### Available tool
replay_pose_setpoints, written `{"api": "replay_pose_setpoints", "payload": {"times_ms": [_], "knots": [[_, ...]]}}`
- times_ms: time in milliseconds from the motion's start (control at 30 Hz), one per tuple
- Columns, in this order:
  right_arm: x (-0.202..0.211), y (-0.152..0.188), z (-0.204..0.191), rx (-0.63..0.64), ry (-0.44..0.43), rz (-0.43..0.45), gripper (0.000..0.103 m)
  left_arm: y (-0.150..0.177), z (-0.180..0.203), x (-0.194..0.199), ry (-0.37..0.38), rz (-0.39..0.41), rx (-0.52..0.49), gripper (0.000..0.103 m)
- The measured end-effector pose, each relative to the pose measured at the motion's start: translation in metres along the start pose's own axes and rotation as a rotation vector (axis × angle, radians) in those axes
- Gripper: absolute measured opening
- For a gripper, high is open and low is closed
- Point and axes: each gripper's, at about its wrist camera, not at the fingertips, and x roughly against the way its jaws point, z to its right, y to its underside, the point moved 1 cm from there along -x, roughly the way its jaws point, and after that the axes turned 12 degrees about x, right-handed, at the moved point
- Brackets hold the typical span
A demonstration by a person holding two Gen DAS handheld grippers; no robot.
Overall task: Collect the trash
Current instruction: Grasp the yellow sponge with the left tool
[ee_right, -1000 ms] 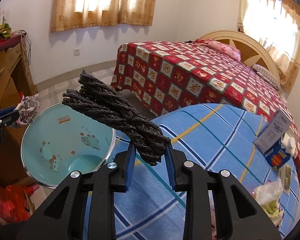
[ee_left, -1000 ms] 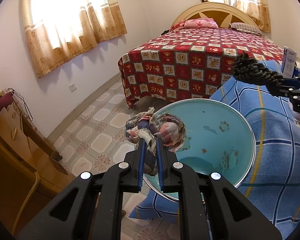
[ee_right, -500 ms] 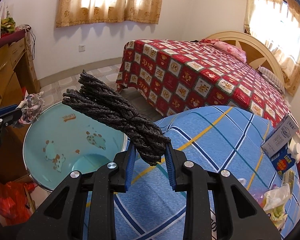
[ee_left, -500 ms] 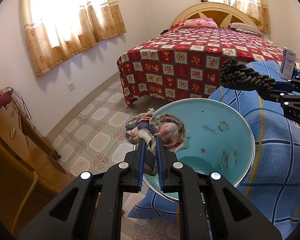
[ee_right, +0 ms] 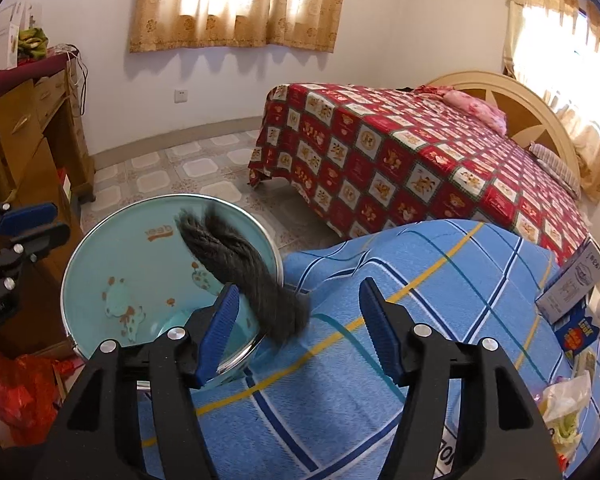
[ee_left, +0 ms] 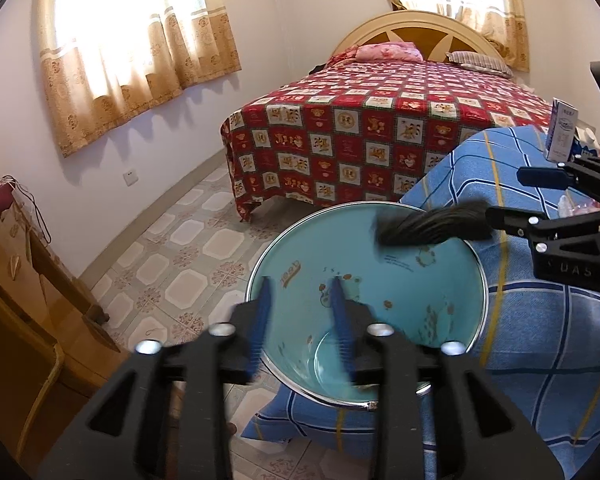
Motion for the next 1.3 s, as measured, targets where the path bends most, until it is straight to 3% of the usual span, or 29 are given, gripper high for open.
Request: {"api": "replay_pose_setpoints", "payload": {"times_ms": [133, 333, 500, 700, 967, 1300], "knots": [[0.009, 0.007, 0.006, -0.021, 0.000, 0.007, 0.065, 0.001, 0.002, 0.002, -0.003, 0.004, 0.008, 0.058], [0.046, 0.035, 0.025, -0.074, 0.040, 0.033, 0.068, 0.013, 0.023, 0.003, 0.037, -0.021, -0.014, 0.060], [0.115, 0.095, 0.068, -0.209, 0.143, 0.083, 0.072, 0.030, 0.058, 0.009, 0.104, -0.049, -0.061, 0.061], [0.173, 0.182, 0.119, -0.382, 0.329, 0.043, 0.073, 0.049, 0.105, 0.020, 0.175, -0.069, -0.136, 0.061], [0.182, 0.254, 0.135, -0.484, 0.375, -0.039, 0.073, 0.063, 0.176, 0.043, 0.284, -0.047, -0.235, 0.061], [0.190, 0.292, 0.141, -0.545, 0.394, -0.045, 0.075, 0.075, 0.266, 0.048, 0.459, -0.039, -0.331, 0.061]]}}
